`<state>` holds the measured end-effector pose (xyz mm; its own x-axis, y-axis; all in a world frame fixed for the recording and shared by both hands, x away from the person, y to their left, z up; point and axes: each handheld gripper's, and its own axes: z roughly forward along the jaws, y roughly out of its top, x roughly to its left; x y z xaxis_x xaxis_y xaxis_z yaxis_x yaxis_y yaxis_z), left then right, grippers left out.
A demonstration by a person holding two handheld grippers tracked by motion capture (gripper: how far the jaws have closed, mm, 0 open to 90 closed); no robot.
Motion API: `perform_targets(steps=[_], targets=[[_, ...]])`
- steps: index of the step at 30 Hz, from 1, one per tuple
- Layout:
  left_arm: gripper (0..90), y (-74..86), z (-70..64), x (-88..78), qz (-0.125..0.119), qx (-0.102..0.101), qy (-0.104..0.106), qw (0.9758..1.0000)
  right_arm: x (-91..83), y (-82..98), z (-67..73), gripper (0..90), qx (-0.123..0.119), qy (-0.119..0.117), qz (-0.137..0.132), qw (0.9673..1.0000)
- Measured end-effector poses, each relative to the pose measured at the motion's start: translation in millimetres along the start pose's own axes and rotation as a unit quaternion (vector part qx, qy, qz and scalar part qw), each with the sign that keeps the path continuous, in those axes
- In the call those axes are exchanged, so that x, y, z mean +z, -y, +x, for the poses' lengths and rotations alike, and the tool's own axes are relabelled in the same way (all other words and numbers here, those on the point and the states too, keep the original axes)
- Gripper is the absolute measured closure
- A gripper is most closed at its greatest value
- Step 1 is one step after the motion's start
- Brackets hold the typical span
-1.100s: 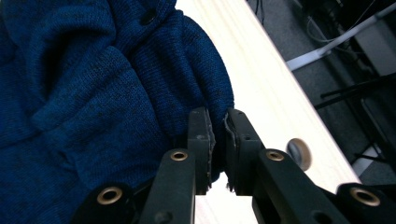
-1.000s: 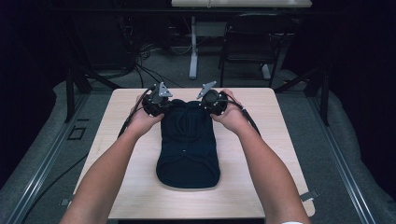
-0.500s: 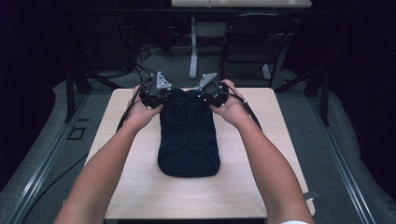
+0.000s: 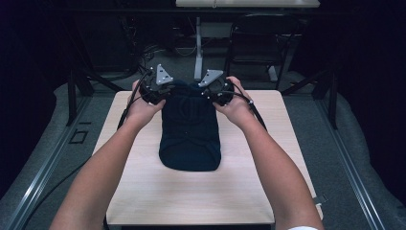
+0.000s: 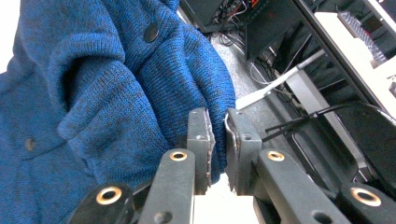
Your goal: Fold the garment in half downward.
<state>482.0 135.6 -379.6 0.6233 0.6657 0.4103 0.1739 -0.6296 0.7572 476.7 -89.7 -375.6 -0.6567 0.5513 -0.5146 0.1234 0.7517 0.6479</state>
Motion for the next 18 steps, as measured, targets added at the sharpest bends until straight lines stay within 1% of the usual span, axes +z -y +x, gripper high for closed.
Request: perform_targets(steps=[2,3,8,11,13,14,16,18], targets=[[82.1,3.7,-2.9,0.9,0.002,0.003,0.005,1.0,-0.1,2.0,2.0,80.9,-0.001,-0.001,-0.001,1.0],[82.1,4.9,-4.1,1.1,0.002,0.005,0.005,1.0,-0.2,3.1,2.9,80.8,-0.004,-0.002,0.002,1.0],[82.1,11.2,-8.9,3.2,0.005,0.002,0.01,0.9999,1.9,9.3,8.1,80.8,-0.003,-0.004,0.004,1.0],[82.1,14.8,-11.4,4.6,0.006,0.0,0.012,0.9999,2.9,10.9,10.8,80.8,-0.008,-0.005,0.006,0.9999],[82.1,16.1,-11.8,4.2,0.006,-0.006,0.017,0.9998,3.3,11.6,11.8,80.8,-0.009,-0.006,0.006,0.9999],[82.1,17.3,-12.8,4.3,0.004,-0.014,0.02,0.9997,3.2,11.8,11.7,80.7,-0.01,-0.007,0.007,0.9999],[82.0,17.2,-13.1,4.1,0.005,-0.008,0.019,0.9998,3.6,12.7,12.4,80.7,-0.012,-0.008,0.007,0.9999],[82.1,14.7,-11.5,2.7,0.003,-0.009,0.017,0.9998,3.8,12.1,12.2,80.7,-0.01,-0.006,0.006,0.9999]])
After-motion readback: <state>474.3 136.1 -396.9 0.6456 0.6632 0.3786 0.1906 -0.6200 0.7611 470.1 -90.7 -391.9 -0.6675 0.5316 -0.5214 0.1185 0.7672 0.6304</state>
